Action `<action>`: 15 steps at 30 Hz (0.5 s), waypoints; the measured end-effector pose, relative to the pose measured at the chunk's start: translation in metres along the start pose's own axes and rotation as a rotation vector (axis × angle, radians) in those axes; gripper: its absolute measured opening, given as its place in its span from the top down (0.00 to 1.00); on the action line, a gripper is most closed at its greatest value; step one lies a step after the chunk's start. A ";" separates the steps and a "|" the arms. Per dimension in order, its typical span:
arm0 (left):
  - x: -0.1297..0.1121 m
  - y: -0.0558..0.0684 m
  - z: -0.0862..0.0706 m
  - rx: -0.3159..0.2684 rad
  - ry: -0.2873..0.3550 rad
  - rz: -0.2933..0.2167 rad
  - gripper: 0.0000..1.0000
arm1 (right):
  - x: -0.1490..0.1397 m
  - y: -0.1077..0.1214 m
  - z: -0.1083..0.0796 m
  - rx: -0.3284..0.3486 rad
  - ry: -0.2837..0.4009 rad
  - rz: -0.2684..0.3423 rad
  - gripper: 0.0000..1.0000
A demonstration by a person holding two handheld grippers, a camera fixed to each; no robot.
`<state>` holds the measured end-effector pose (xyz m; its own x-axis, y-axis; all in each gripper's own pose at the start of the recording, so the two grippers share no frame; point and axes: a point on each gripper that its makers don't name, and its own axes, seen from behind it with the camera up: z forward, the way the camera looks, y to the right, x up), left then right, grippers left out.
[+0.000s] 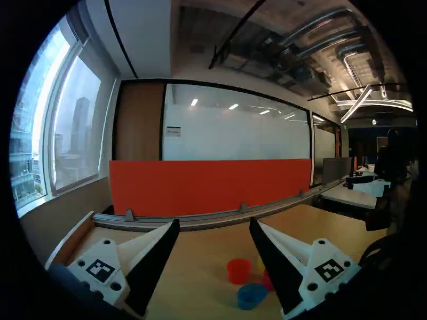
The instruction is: Pour water
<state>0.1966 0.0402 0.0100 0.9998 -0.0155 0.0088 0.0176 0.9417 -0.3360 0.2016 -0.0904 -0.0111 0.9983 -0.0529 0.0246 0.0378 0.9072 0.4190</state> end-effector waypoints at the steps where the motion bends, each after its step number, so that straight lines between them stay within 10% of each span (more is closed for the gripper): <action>1: -0.001 0.003 0.001 -0.014 -0.005 0.002 0.03 | 0.001 -0.004 0.000 0.017 0.000 -0.004 0.00; 15: -0.006 0.035 0.002 -0.189 -0.035 0.009 0.03 | 0.018 -0.051 -0.007 0.233 0.013 0.001 0.00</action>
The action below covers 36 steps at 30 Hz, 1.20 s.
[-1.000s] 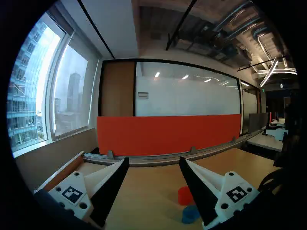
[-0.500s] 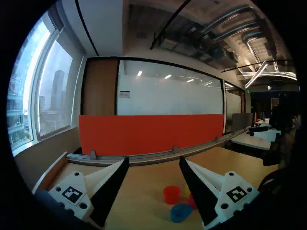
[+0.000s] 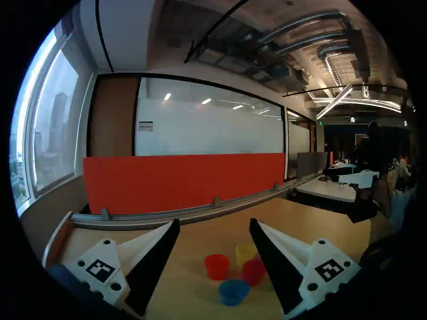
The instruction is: Pour water
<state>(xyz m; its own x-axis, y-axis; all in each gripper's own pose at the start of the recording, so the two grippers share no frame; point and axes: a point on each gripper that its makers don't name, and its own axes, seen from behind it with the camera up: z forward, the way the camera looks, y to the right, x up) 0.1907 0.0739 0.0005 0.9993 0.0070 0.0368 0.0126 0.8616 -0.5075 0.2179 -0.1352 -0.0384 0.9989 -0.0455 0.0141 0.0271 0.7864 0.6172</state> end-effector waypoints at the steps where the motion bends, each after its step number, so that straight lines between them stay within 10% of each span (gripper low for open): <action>1: -0.002 0.002 0.001 -0.010 -0.006 0.001 0.03 | -0.001 -0.002 0.000 0.014 -0.005 -0.001 0.00; 15: -0.018 0.021 0.010 -0.127 -0.066 0.009 0.03 | -0.022 -0.020 0.005 0.150 -0.091 -0.027 0.00; 36: -0.105 0.031 0.029 -0.204 -0.218 0.040 0.03 | -0.102 -0.038 0.007 0.294 -0.251 -0.052 0.00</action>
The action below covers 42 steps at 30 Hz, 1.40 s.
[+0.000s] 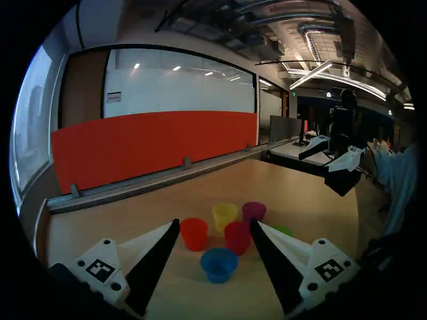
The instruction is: Pour water
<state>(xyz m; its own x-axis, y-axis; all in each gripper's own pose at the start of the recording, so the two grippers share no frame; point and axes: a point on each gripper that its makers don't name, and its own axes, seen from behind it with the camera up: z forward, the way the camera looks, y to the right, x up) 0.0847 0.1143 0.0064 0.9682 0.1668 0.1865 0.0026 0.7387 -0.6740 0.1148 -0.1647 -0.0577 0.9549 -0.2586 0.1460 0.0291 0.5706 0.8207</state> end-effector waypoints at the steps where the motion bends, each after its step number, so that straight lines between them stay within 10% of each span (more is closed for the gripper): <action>1: -0.005 0.000 0.002 -0.004 -0.007 0.000 0.03 | -0.005 -0.001 0.001 0.004 -0.008 -0.002 0.00; 42: -0.137 0.004 0.041 -0.108 -0.366 0.081 0.03 | -0.138 -0.013 0.050 0.106 -0.279 -0.064 0.00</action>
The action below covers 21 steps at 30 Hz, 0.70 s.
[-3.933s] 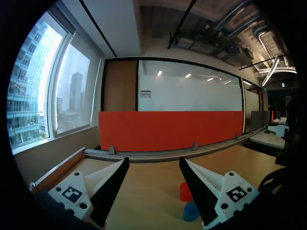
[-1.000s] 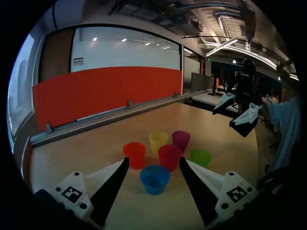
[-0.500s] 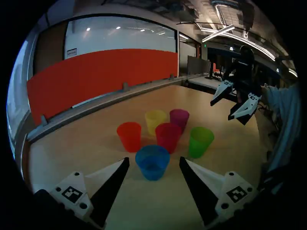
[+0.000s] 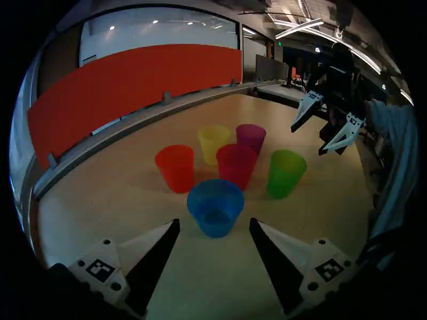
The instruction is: Pour water
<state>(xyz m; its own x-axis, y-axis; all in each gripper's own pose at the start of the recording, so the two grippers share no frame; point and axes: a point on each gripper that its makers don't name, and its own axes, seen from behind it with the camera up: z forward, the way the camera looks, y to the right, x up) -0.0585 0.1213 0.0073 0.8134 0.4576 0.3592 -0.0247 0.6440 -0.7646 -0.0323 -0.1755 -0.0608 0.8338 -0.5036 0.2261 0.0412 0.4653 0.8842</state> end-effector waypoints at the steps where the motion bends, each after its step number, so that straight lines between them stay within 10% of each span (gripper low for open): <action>1: -0.002 -0.001 0.002 -0.003 -0.010 0.003 0.03 | -0.002 0.000 0.002 0.003 -0.007 -0.002 0.00; 21: -0.012 -0.001 0.040 -0.049 -0.093 0.042 0.03 | -0.025 -0.004 0.050 0.036 -0.091 -0.025 0.00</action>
<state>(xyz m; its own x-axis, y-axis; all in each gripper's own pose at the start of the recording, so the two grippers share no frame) -0.0919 0.1396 0.0251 0.7548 0.5398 0.3726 -0.0274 0.5935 -0.8044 -0.0813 -0.2015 -0.0497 0.7792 -0.5795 0.2387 0.0399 0.4259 0.9039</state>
